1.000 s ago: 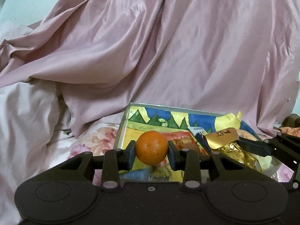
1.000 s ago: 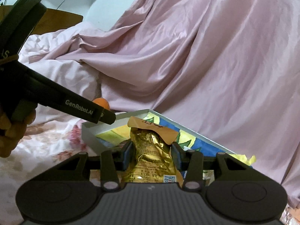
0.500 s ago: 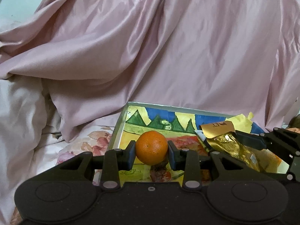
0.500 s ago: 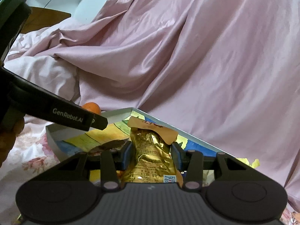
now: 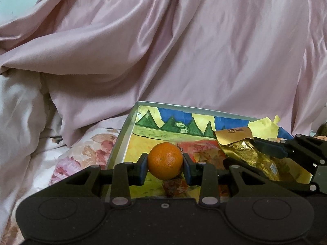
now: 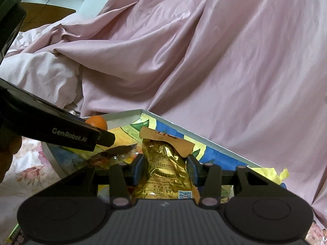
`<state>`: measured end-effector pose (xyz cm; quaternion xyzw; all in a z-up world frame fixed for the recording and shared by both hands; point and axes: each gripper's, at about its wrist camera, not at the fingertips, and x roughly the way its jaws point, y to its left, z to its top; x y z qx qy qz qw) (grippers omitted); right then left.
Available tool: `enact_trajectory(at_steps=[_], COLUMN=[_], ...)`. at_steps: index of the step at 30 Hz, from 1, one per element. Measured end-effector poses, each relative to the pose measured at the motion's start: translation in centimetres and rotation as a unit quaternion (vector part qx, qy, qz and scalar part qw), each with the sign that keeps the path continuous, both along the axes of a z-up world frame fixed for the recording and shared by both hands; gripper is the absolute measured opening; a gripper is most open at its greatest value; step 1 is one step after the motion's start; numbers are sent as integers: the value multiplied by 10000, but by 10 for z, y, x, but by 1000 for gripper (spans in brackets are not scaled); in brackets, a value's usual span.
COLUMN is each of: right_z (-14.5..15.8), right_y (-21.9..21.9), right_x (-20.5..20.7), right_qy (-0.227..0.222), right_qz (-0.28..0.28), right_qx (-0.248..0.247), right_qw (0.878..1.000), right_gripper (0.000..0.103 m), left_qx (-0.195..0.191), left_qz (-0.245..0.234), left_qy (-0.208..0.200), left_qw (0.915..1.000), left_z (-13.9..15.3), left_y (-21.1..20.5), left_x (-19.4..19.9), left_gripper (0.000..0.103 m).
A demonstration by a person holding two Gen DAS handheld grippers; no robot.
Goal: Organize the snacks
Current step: 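Lower both snacks into the box and open both tools, then lift both open tools away from the box toward the remaining snacks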
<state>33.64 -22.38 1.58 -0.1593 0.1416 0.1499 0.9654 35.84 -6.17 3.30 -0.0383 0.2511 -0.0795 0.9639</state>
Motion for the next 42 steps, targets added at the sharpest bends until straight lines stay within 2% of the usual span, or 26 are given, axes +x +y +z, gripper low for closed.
enact_trajectory(at_steps=[11,15,17,19,23,27,31,36,42], right_z=[-6,-9,-9,-9,-4,5,18,34,50], right_y=[-2,-3,-3,-5,-8,-13,-20,-32,-47], right_x=[3,5,6,5,-1,-11,-30,-59,-94], right_qy=[105,130,136,157,68,-21,-186,-390,-580], right_qz=[-37,-103,-165,-191,-209,-228,-276,-371,-523], right_qx=[63,85,103,141,195,262,393,659,815], right_qw=[9999,9998,9997,9996,9996,9994,9987,9964,9936], right_gripper=[50,52,53,54,66,71,82,94,103], left_qx=[-19,-135,-197,-243,-307,-341,-462,-508,-432], left_qz=[-16,-87,-24,43,137,238,316,423,476], left_qy=[104,244,238,207,116,-33,-239,-469,-609], left_qw=[9999,9996,9995,9995,9994,9991,9981,9967,9961], left_z=[-6,-8,-7,-3,6,19,34,50,63], left_y=[-3,-3,-2,-1,2,5,9,13,13], left_x=[3,5,3,0,-6,-18,-36,-63,-97], left_gripper=[37,38,43,53,62,79,94,102,102])
